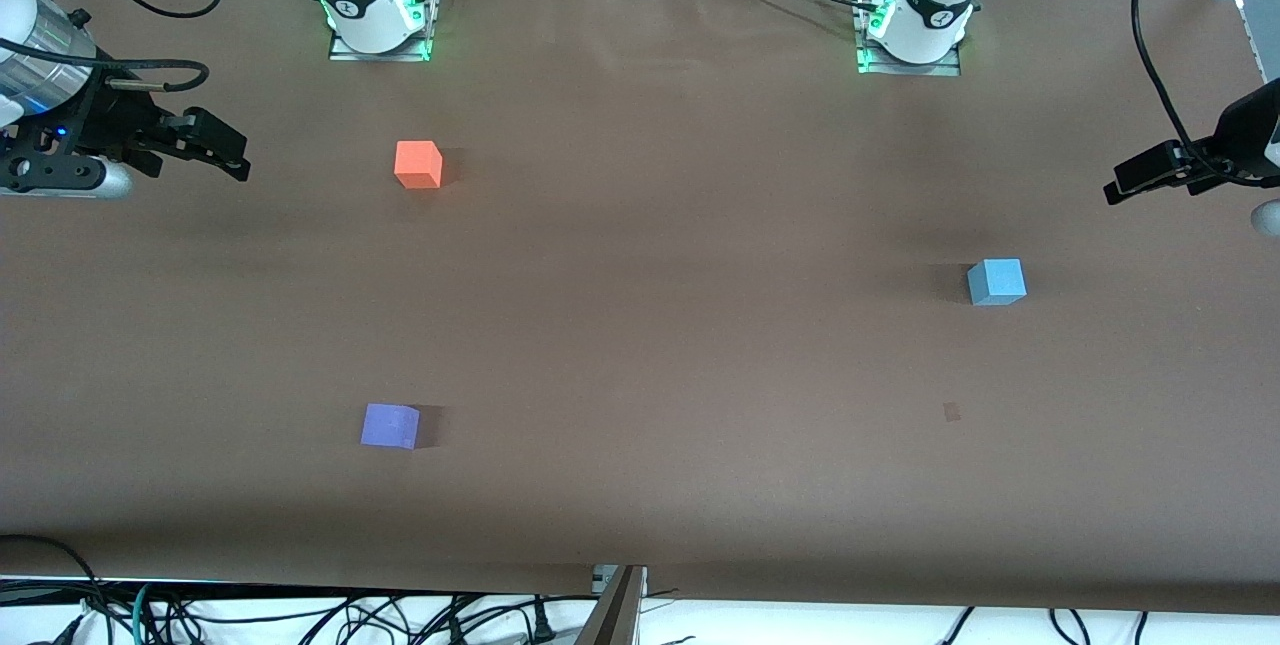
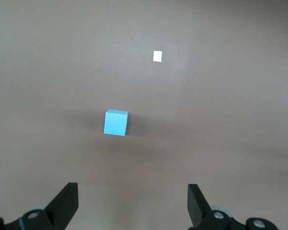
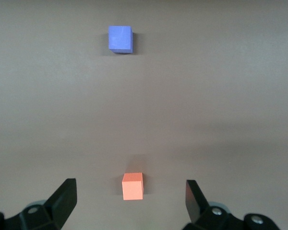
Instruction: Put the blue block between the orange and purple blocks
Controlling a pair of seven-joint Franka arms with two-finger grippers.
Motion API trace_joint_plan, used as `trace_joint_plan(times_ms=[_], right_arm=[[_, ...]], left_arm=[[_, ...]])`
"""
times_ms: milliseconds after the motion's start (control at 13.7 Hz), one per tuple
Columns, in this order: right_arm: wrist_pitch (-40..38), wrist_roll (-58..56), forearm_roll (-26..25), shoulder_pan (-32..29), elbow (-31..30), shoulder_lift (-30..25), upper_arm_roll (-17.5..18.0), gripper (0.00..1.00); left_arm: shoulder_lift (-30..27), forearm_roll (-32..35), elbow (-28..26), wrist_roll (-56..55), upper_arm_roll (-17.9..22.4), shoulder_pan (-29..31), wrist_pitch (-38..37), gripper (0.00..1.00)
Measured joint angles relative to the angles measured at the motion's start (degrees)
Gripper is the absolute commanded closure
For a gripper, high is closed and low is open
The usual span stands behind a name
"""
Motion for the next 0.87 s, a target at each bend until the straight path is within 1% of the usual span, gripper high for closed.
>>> trace_joint_plan(times_ms=[655, 874], right_arm=[[-0.01, 0.0, 0.0, 0.0, 0.0, 0.0, 0.0, 0.0], [-0.01, 0.0, 0.0, 0.0, 0.0, 0.0, 0.0, 0.0]], left_arm=[[0.16, 0.0, -0.06, -0.01, 0.03, 0.02, -0.03, 0.0], [1.14, 0.01, -1.12, -0.01, 0.33, 0.4, -0.08, 0.0]])
